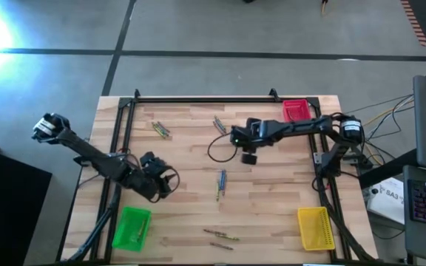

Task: Sort crayons
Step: Put the blue crayon into the yellow bin

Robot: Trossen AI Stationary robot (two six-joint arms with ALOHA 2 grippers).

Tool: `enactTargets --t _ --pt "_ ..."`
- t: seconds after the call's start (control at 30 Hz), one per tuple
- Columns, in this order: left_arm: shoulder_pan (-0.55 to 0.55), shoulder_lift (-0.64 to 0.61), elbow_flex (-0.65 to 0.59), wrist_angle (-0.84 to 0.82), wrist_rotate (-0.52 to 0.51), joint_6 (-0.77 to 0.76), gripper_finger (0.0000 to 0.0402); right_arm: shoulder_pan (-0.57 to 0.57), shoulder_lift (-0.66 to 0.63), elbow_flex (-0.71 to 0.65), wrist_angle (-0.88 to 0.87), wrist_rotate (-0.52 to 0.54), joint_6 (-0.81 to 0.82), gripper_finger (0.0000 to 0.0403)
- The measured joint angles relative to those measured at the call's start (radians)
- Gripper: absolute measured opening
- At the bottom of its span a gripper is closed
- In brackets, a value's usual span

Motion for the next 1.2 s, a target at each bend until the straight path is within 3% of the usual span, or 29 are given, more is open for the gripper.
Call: enactTargets --t 0.13,0.33,0.53,0.77,0.87,1.0,1.2 --pt "0.034 0.038 -0.002 0.040 -0.006 0.039 0.0149 -0.044 0.004 -0.009 0.000 -0.018 -0.169 0.0094" --pt "0.040 0.124 0.010 0.066 -0.104 0.041 0.0149 -0.097 0.049 -0.017 0.002 -0.102 -0.269 0.0081" --pt "0.040 0.209 0.026 0.073 -0.052 0.037 0.0149 -0.129 0.111 -0.015 0.015 -0.128 -0.342 0.0092" --pt "0.042 0.249 0.029 0.076 -0.010 0.021 0.0149 -0.140 0.180 -0.005 0.017 -0.148 -0.344 0.0109" --pt "0.044 0.244 0.030 0.082 -0.022 0.025 0.0149 -0.142 0.195 -0.001 0.006 -0.152 -0.315 0.0088" --pt "0.044 0.233 0.030 0.082 -0.024 0.039 0.0149 -0.149 0.181 0.027 -0.054 -0.228 -0.251 0.0025" --pt "0.044 0.233 0.030 0.093 -0.025 0.041 0.0149 -0.127 0.055 0.036 -0.156 -0.343 -0.106 0.0011"
